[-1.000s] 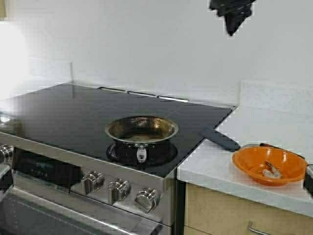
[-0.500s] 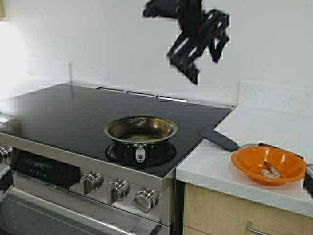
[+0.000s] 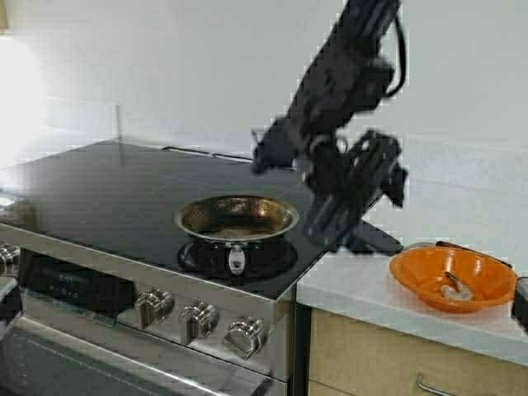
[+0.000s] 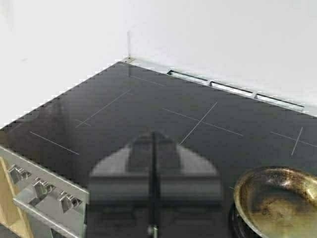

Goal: Add oil to the pan and cook the shrimp and serve it

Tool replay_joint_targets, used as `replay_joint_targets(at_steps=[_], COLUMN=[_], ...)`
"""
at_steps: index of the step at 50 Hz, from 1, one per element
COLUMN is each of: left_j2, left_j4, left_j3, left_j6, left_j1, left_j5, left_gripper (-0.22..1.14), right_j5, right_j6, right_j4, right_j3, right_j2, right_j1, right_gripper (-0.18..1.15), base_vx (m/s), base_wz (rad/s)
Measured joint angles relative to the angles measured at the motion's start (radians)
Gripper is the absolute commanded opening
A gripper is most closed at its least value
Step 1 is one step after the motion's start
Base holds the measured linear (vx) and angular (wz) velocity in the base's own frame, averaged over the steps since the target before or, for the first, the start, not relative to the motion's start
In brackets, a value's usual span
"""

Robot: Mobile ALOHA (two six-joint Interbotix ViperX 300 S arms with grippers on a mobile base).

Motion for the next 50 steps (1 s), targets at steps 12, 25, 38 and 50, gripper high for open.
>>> replay_joint_targets(at_steps=[12, 25, 38, 50], left_j2=[0.0, 0.0, 0.0, 0.0], left_j4=[0.0, 0.0, 0.0, 0.0], left_j3=[0.0, 0.0, 0.0, 0.002], left_j6=[0.0, -0.014, -0.018, -0.018], left_j1=[0.0, 0.0, 0.0, 0.0], left_j5=[0.002, 0.002, 0.002, 0.0], left_gripper=[0.03, 0.03, 0.03, 0.03], right_j5=[0.0, 0.06, 0.104, 0.106], right_j6=[0.123, 0.284, 0.313, 0.314], right_j4=[-0.005, -0.104, -0.152, -0.173], right_j3=[0.005, -0.002, -0.006, -0.012], right_j2=[0.13, 0.249, 0.298, 0.314], right_j1=[0.018, 0.017, 0.017, -0.014], right_gripper=[1.02, 1.02, 0.99, 0.76], base_vx=[0.0, 0.0, 0.0, 0.0], base_wz=[0.0, 0.0, 0.0, 0.0])
